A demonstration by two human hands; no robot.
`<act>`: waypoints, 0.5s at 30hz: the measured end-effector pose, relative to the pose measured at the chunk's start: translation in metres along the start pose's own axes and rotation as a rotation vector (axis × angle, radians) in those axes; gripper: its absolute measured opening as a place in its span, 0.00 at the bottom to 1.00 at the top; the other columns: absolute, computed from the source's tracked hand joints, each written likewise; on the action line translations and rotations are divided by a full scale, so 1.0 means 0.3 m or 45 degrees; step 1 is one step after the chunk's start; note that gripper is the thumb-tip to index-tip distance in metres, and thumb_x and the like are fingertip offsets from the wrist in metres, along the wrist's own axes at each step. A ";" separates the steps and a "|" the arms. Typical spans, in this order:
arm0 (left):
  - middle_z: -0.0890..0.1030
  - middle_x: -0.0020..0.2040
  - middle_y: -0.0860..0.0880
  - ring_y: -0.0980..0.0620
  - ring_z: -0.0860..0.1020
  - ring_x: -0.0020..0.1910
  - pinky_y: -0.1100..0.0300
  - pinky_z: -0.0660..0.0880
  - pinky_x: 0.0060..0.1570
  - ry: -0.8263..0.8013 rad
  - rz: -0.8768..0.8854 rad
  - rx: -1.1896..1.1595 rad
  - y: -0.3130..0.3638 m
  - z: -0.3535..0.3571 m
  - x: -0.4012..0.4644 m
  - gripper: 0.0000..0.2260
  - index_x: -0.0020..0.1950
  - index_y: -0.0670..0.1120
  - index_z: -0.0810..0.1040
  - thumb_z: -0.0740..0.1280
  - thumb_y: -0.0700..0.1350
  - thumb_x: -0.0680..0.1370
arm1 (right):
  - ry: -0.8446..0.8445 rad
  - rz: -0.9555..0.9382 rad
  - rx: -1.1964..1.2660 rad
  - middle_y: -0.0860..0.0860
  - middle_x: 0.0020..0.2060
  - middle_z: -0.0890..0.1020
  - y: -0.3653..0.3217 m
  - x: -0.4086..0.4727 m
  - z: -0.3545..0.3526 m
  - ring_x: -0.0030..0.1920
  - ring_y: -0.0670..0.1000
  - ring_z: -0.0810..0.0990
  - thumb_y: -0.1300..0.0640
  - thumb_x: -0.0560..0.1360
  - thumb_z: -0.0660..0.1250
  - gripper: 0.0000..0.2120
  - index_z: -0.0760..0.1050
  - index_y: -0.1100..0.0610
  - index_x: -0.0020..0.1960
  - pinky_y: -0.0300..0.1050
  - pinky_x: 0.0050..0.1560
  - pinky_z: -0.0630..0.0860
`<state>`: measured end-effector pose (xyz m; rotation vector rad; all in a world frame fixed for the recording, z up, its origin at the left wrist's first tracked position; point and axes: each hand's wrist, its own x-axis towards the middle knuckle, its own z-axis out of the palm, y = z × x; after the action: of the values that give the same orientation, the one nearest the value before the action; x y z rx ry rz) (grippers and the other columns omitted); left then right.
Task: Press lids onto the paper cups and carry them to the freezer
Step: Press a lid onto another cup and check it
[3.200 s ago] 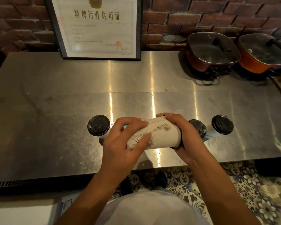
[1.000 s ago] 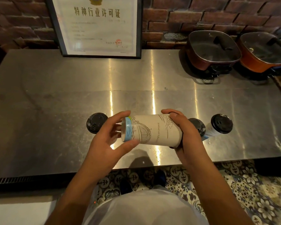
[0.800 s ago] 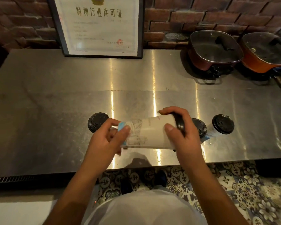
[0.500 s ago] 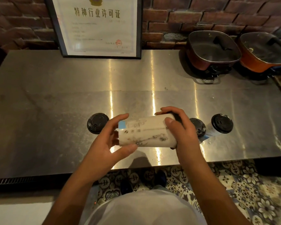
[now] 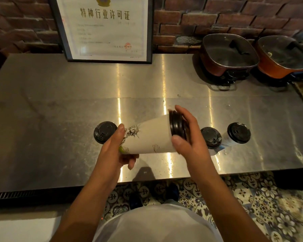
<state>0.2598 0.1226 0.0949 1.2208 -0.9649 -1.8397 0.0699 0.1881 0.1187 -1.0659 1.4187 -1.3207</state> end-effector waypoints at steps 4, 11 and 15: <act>0.82 0.55 0.49 0.54 0.83 0.38 0.54 0.82 0.40 0.152 0.148 0.590 -0.016 -0.017 0.036 0.23 0.66 0.57 0.75 0.64 0.68 0.77 | 0.080 0.215 0.088 0.47 0.64 0.80 0.011 0.011 -0.046 0.58 0.53 0.84 0.41 0.66 0.74 0.37 0.69 0.39 0.74 0.51 0.37 0.85; 0.77 0.65 0.61 0.57 0.84 0.43 0.62 0.80 0.51 -0.166 0.385 0.720 -0.009 0.034 0.040 0.26 0.73 0.67 0.69 0.66 0.61 0.75 | 0.045 0.145 -0.442 0.33 0.64 0.75 0.072 0.005 -0.070 0.65 0.47 0.79 0.46 0.69 0.81 0.39 0.66 0.35 0.75 0.48 0.45 0.86; 0.80 0.63 0.58 0.52 0.83 0.43 0.64 0.80 0.49 -0.258 0.395 0.821 -0.058 0.069 0.060 0.24 0.71 0.71 0.70 0.66 0.62 0.75 | -0.015 0.115 -0.513 0.38 0.71 0.74 0.107 -0.001 -0.047 0.70 0.44 0.75 0.37 0.67 0.78 0.43 0.62 0.34 0.77 0.52 0.65 0.81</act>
<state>0.2322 0.1193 0.0782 1.1573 -1.8463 -1.4634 0.0556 0.1935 0.0871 -1.2481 1.7482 -0.9833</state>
